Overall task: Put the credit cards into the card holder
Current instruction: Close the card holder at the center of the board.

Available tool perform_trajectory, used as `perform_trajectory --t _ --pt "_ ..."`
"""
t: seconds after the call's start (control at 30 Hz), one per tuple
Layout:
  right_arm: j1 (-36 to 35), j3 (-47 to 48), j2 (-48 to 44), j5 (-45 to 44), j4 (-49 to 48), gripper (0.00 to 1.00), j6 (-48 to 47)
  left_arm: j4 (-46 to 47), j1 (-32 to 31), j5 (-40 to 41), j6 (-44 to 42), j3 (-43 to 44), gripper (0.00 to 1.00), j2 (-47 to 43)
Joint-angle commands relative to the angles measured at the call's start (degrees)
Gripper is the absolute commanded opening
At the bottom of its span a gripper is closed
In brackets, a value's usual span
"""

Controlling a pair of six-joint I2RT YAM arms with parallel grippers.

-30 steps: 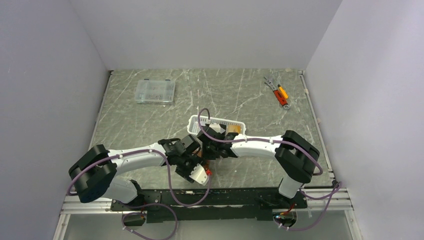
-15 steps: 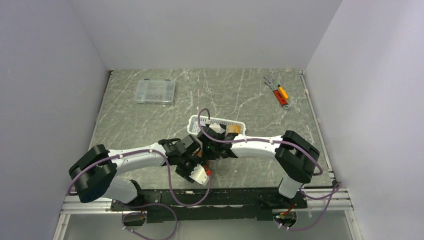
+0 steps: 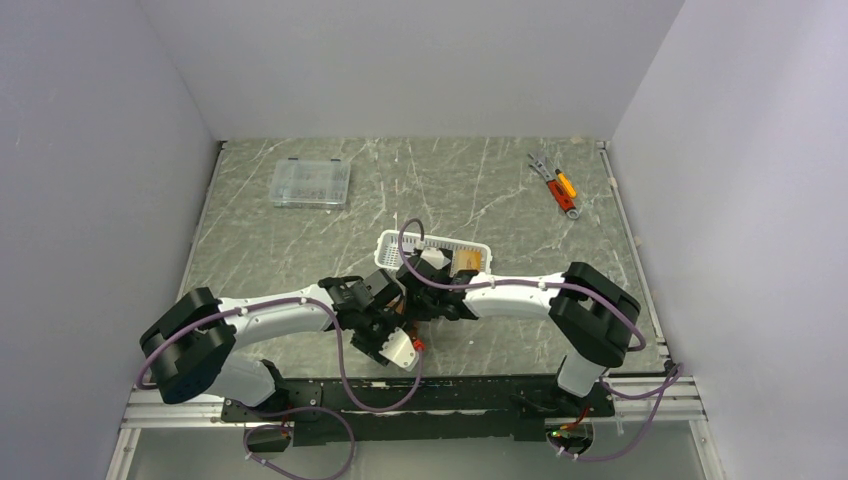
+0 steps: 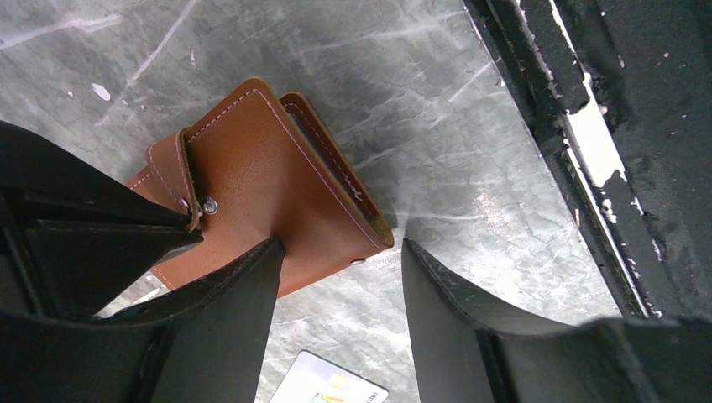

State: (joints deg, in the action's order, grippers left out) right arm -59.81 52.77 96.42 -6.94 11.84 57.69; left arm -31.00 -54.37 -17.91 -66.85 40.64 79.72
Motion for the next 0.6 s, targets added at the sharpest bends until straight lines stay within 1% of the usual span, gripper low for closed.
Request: perform_trajectory --t 0.0,0.13,0.37,0.5,0.57 --pt "-2.14 -4.12 1.73 2.20 4.05 0.00 0.82 -0.10 0.07 1.87 1.25 0.76 0.61 1.97" --pt "-2.15 -6.28 0.24 1.83 3.21 0.00 2.25 -0.44 0.11 2.00 1.44 1.00 0.60 2.15" --pt "-2.17 -11.29 -1.99 1.50 -1.22 0.00 3.73 -0.78 0.14 2.27 1.97 1.32 0.60 2.42" --pt "-3.06 -15.11 -4.51 -2.06 -4.16 0.00 4.89 -1.30 0.07 2.09 2.43 1.62 0.60 3.02" --pt "-4.74 -16.58 -6.07 -6.16 -4.75 0.00 5.48 -1.44 0.22 1.98 2.58 1.95 0.60 3.35"
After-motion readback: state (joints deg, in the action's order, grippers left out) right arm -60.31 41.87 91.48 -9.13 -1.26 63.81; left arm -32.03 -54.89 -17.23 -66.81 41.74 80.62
